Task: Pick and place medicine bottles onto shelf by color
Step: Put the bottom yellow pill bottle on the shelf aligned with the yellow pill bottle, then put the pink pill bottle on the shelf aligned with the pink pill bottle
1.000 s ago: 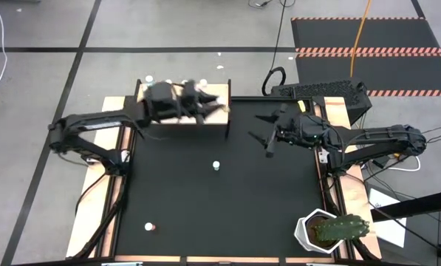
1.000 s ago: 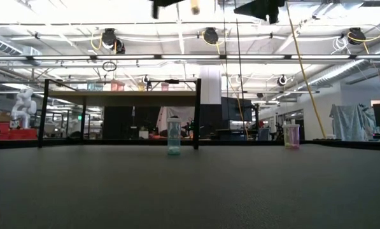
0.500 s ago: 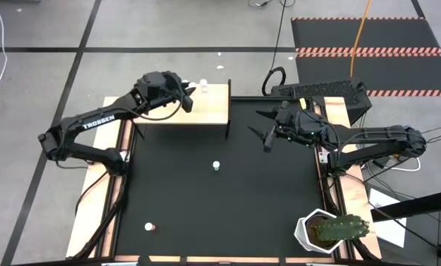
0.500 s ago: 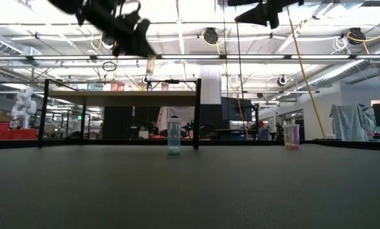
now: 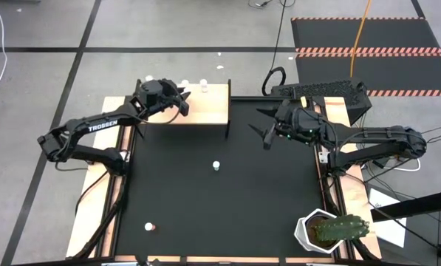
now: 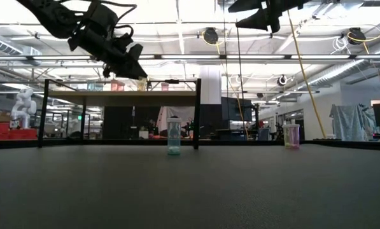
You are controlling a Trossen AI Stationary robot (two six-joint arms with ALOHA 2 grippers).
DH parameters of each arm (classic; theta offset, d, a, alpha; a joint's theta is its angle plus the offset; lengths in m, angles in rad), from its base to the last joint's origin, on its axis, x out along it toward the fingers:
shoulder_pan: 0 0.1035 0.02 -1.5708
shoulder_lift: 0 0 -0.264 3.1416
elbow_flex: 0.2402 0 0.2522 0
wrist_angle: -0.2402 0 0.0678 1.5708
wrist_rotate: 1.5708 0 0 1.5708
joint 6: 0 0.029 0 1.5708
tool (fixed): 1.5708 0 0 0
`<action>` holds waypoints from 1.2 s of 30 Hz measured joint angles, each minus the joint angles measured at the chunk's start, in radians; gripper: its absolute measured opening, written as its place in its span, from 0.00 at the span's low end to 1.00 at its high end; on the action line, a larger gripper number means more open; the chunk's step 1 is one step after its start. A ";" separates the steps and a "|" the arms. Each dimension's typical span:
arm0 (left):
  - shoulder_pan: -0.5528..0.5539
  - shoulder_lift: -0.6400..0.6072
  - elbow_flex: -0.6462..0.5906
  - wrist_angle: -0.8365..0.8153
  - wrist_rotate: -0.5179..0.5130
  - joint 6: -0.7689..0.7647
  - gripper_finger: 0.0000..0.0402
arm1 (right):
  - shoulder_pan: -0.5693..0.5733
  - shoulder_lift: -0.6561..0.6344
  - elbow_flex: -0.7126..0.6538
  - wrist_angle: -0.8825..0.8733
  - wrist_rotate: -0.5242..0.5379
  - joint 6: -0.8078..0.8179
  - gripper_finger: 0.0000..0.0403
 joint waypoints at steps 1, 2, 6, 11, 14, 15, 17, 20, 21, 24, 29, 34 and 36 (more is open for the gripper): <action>0.001 0.000 -0.011 0.019 0.000 0.000 0.30 | -0.002 0.000 0.000 0.000 0.000 0.000 0.77; 0.003 0.000 -0.021 0.032 0.001 -0.001 0.30 | -0.004 0.000 0.000 0.000 0.000 0.000 0.77; 0.017 0.000 -0.041 0.034 0.000 -0.014 0.30 | -0.008 0.000 0.000 0.000 -0.001 0.000 0.77; 0.036 0.000 -0.042 0.043 0.001 -0.015 0.30 | -0.008 0.000 0.000 -0.001 -0.003 -0.002 0.77; 0.050 0.000 -0.042 0.055 -0.001 -0.040 0.30 | -0.008 0.000 0.000 -0.001 -0.004 -0.002 0.77; 0.053 0.000 -0.042 0.053 -0.001 -0.052 0.31 | -0.008 0.000 0.000 -0.001 -0.004 -0.002 0.77; 0.055 0.000 -0.042 0.050 -0.001 -0.083 0.33 | -0.008 0.000 0.000 -0.001 -0.004 -0.002 0.77; 0.055 0.000 -0.042 0.050 0.003 -0.094 0.37 | -0.008 0.000 0.000 -0.002 -0.004 -0.002 0.77; 0.055 0.000 -0.042 0.050 0.014 -0.095 0.38 | -0.008 0.000 0.000 -0.001 -0.004 -0.002 0.77; 0.055 0.000 -0.042 0.050 0.033 -0.095 0.41 | -0.008 0.000 0.000 -0.002 -0.004 -0.003 0.77; 0.055 0.000 -0.042 0.050 0.042 -0.093 0.46 | -0.008 0.000 0.000 -0.002 -0.005 -0.003 0.77; 0.055 0.001 -0.042 0.053 0.042 -0.089 0.51 | -0.008 0.000 0.000 -0.002 -0.005 -0.003 0.77; 0.055 0.000 -0.042 0.058 0.042 -0.089 0.54 | -0.008 0.000 0.000 -0.002 -0.005 -0.003 0.77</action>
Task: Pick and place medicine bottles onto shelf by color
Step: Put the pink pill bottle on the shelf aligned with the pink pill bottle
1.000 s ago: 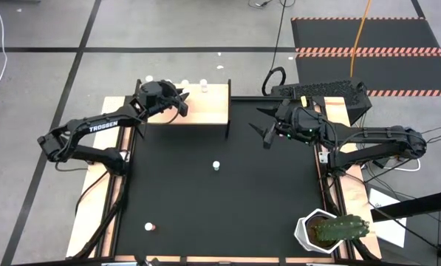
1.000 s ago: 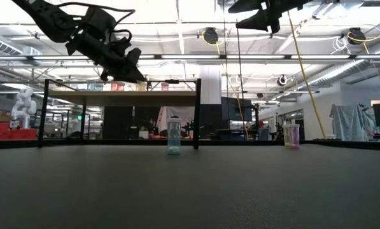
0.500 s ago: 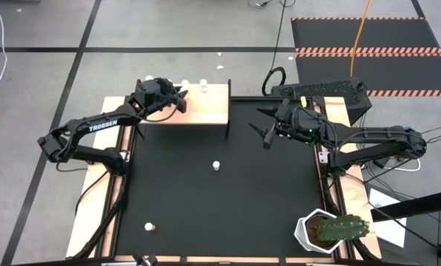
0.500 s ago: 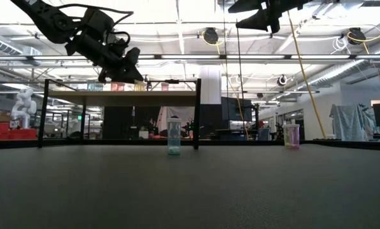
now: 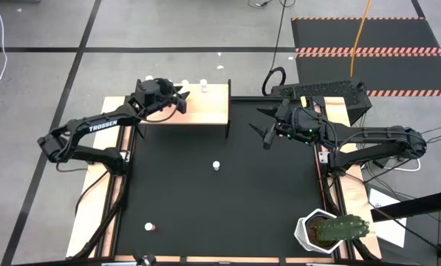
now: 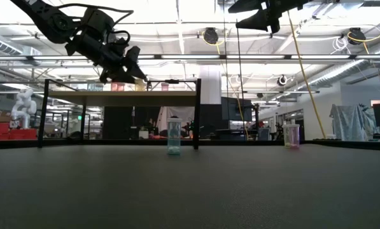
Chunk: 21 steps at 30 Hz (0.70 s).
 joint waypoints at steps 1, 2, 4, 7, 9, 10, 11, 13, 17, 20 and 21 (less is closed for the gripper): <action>0.000 -0.003 0.000 0.000 0.000 0.002 0.56 | 0.000 0.000 0.000 0.000 0.000 0.000 0.77; 0.000 -0.005 0.000 0.003 0.000 0.007 0.58 | 0.000 0.000 0.000 0.000 0.000 0.000 0.77; -0.001 -0.006 0.000 0.020 0.000 0.022 0.62 | 0.000 0.000 0.000 0.000 0.000 0.000 0.77; -0.001 -0.030 0.002 0.017 0.000 0.026 0.69 | 0.000 0.000 0.000 0.000 0.000 0.000 0.77; -0.003 -0.051 0.019 0.022 0.000 0.027 0.74 | 0.000 0.000 0.000 0.000 0.000 0.004 0.77; -0.003 -0.068 0.021 0.017 0.000 0.026 0.76 | 0.000 0.000 0.000 0.000 -0.001 0.015 0.77; -0.003 -0.087 0.027 0.011 0.000 0.027 0.78 | 0.000 0.000 0.000 0.000 -0.001 0.036 0.77; -0.003 -0.127 0.046 0.014 0.000 0.031 0.82 | 0.000 0.000 0.000 0.000 -0.001 0.087 0.77; -0.008 -0.197 0.101 -0.083 0.000 0.029 0.87 | -0.012 0.000 0.000 -0.005 -0.048 0.115 0.77; -0.044 -0.231 0.153 -0.167 0.000 0.029 0.87 | -0.026 -0.003 0.001 -0.057 -0.059 0.154 0.77; -0.064 -0.239 0.166 -0.202 0.001 0.029 0.87 | -0.035 -0.005 0.003 -0.098 -0.060 0.188 0.77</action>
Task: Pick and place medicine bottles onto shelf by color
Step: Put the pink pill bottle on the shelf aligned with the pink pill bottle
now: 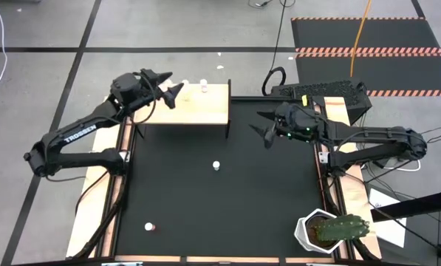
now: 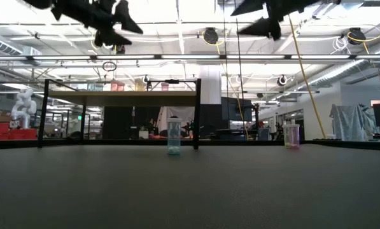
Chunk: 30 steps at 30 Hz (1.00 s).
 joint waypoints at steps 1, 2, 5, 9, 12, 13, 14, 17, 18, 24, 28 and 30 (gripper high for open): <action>-0.023 -0.006 0.012 -0.022 0.000 0.000 0.87 | -0.014 -0.001 0.005 -0.059 -0.001 0.038 0.76; -0.051 -0.010 0.020 -0.032 0.000 -0.001 0.87 | -0.026 -0.001 0.015 -0.126 -0.007 0.073 0.76; -0.153 -0.011 0.037 -0.039 -0.001 -0.011 0.87 | -0.061 0.000 0.054 -0.328 -0.056 0.137 0.73; -0.282 0.012 0.055 -0.005 -0.037 -0.011 0.87 | -0.105 0.000 0.120 -0.569 -0.096 0.166 0.69; -0.361 0.048 0.055 0.039 -0.094 -0.012 0.87 | -0.159 0.002 0.170 -0.760 -0.095 0.207 0.67; -0.382 0.064 0.055 0.065 -0.107 -0.012 0.87 | -0.182 0.004 0.178 -0.813 -0.096 0.226 0.66; -0.398 0.083 0.055 0.086 -0.112 -0.013 0.87 | -0.205 0.006 0.180 -0.862 -0.097 0.245 0.66; -0.430 0.139 0.055 0.118 -0.118 -0.015 0.87 | -0.268 0.018 0.172 -0.961 -0.141 0.299 0.64; -0.438 0.159 0.058 0.120 -0.119 -0.015 0.87 | -0.287 0.024 0.170 -0.973 -0.163 0.312 0.64; -0.464 0.246 0.173 -0.122 -0.142 0.019 0.87 | -0.370 0.097 0.166 -1.004 -0.239 0.330 0.64; -0.449 0.249 0.338 -0.416 -0.291 0.106 0.87 | -0.427 0.153 0.169 -1.020 -0.284 0.301 0.64; -0.430 0.247 0.421 -0.479 -0.341 0.125 0.87 | -0.451 0.177 0.180 -1.043 -0.285 0.273 0.64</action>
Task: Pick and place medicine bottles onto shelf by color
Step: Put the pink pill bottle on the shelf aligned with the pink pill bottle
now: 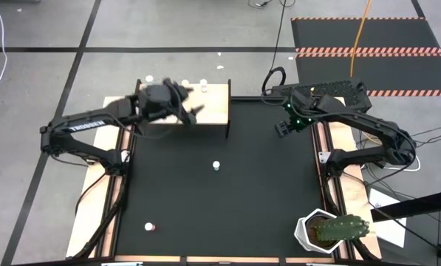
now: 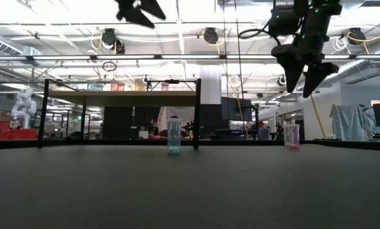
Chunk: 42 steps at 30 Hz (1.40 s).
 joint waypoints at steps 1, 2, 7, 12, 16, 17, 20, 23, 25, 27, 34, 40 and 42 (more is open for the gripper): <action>0.014 0.000 0.036 -0.015 -0.004 0.002 0.87 | -0.011 0.011 0.006 -0.012 0.000 -0.008 0.64; 0.028 0.000 0.071 -0.026 -0.004 0.002 0.87 | -0.021 0.023 0.007 -0.024 0.001 -0.014 0.64; 0.096 -0.002 0.165 -0.028 0.029 0.007 0.87 | -0.049 0.078 -0.008 -0.031 0.007 -0.032 0.64; 0.149 0.001 0.134 -0.035 0.053 0.006 0.87 | -0.050 0.134 -0.020 0.005 0.018 -0.033 0.64; 0.174 0.001 0.088 -0.034 0.053 0.017 0.87 | -0.055 0.169 -0.020 0.071 0.040 -0.039 0.64; 0.177 0.001 0.076 -0.034 0.053 0.028 0.87 | -0.060 0.179 -0.020 0.080 0.039 -0.038 0.64; 0.180 0.001 0.044 -0.025 0.055 0.064 0.87 | -0.074 0.217 -0.020 0.085 0.040 -0.033 0.64; 0.181 0.001 0.028 -0.026 0.055 0.101 0.87 | -0.083 0.258 -0.020 0.085 0.061 -0.032 0.64; 0.181 0.001 0.028 -0.024 0.055 0.116 0.87 | -0.089 0.283 -0.020 0.088 0.061 -0.034 0.64; 0.181 0.001 0.028 -0.022 0.054 0.131 0.87 | -0.090 0.298 -0.020 0.095 0.061 -0.034 0.64; 0.181 0.001 0.028 -0.018 0.054 0.179 0.87 | -0.090 0.303 -0.020 0.099 0.062 -0.022 0.63; 0.181 0.001 0.028 0.012 0.054 0.196 0.87 | -0.091 0.303 -0.020 0.140 0.063 -0.035 0.55; 0.181 0.001 0.028 0.029 0.054 0.222 0.87 | -0.098 0.303 -0.020 0.145 0.061 -0.033 0.50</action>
